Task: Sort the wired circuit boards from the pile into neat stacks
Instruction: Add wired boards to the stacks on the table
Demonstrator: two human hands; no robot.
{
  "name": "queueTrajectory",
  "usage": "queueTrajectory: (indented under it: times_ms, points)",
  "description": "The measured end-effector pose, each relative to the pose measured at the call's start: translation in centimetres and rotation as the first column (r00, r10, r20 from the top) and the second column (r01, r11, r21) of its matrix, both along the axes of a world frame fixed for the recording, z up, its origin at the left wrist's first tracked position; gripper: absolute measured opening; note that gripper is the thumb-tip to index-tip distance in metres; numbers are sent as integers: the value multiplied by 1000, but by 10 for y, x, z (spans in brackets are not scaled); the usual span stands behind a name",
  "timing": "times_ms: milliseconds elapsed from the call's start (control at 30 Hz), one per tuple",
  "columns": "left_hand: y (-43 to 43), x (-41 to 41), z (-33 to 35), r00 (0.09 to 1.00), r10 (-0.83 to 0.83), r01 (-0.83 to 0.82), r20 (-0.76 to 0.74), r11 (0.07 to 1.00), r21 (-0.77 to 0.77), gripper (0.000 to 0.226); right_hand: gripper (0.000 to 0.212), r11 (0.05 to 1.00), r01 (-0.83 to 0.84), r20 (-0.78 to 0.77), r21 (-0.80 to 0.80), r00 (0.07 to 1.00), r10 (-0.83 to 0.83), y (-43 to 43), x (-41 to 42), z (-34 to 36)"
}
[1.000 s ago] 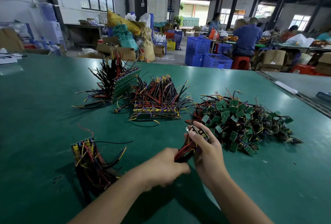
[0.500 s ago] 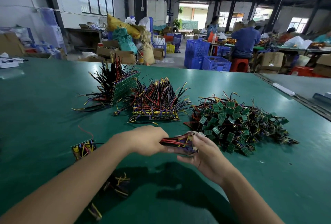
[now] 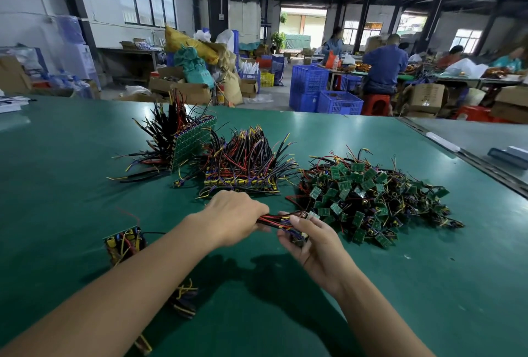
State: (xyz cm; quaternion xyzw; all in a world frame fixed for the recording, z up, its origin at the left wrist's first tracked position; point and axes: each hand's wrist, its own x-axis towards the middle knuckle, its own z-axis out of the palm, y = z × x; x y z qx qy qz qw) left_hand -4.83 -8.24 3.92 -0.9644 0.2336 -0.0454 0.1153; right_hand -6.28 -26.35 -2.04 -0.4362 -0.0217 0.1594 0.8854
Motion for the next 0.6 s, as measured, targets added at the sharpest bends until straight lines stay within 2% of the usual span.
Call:
queueTrajectory:
  times_ms: [200,300,333,400,500,533,600]
  points:
    - [-5,1,-8,998,49,-48,33,999,-25,24,30,991,99,34,-85,995,-97,-2,0,4]
    - [-11,4,-14,990,105,-98,99,992,-79,11,20,970,161,122,-179,983,-141,-5,2,7]
    - [-13,5,-16,983,141,-130,118,987,-96,14,21,959,197,160,-205,973,-166,-6,3,7]
    - [-16,8,-23,963,219,-194,156,968,-161,38,20,924,281,234,-259,947,-222,-9,7,10]
    - [-22,2,-34,904,382,-287,193,876,-388,86,17,869,417,315,-267,890,-331,-17,19,16]
    - [-25,-2,-39,891,423,-312,164,833,-457,90,17,850,467,334,-243,863,-379,-21,25,20]
    - [-36,-12,-53,901,433,-374,2,779,-503,89,15,781,581,395,-231,789,-470,-34,39,29]
